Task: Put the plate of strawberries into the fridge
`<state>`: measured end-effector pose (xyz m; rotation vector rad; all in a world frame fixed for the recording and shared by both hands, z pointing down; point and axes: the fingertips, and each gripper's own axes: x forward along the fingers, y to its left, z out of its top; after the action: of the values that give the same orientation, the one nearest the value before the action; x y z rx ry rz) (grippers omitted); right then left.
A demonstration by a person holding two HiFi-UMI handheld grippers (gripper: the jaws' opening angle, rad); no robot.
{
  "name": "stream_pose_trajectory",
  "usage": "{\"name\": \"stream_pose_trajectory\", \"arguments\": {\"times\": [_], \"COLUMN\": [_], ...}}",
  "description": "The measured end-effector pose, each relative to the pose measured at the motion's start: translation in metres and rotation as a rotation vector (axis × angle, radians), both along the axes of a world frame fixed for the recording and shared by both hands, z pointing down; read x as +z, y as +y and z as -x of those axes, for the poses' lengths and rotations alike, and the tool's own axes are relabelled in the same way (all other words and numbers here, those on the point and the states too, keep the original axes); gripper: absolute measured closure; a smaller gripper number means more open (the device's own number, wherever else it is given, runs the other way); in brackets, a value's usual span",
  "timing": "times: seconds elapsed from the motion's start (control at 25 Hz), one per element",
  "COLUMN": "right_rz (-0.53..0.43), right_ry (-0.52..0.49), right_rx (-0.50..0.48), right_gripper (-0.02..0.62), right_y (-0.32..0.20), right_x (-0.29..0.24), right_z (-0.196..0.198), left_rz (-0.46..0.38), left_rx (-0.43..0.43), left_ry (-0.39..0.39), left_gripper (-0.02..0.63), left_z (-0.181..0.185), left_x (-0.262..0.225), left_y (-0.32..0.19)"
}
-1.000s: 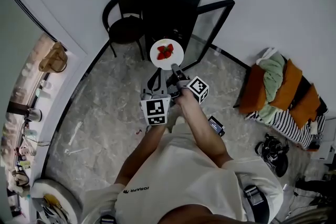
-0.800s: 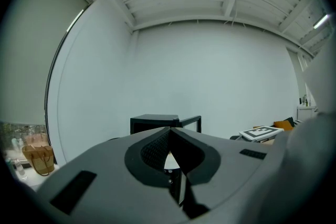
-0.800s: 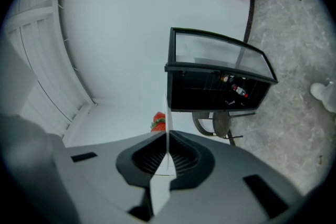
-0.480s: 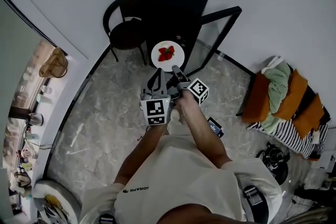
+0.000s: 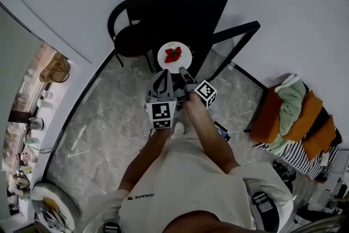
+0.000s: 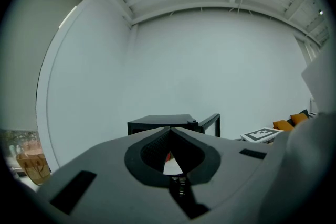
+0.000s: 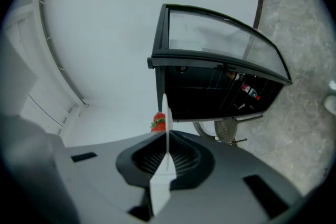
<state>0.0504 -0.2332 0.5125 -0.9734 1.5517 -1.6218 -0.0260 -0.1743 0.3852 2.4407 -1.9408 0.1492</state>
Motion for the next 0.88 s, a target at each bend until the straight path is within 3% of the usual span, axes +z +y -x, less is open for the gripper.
{"name": "stream_pose_trajectory", "arguments": {"times": [0.4,0.88], "right_rz": [0.017,0.011], "right_ry": [0.001,0.003], "right_rx": [0.003,0.052], "right_gripper": [0.574,0.574], "right_y": [-0.048,-0.079], "right_x": [0.013,0.033], "right_z": [0.000,0.016], "left_rz": [0.028,0.046], "left_rx": [-0.025,0.009], "left_ry": [-0.004,-0.025], "left_gripper": [0.603,0.603], "left_z": [0.010,0.024], "left_x": [0.010,0.024], "left_y": [-0.050,-0.081]}}
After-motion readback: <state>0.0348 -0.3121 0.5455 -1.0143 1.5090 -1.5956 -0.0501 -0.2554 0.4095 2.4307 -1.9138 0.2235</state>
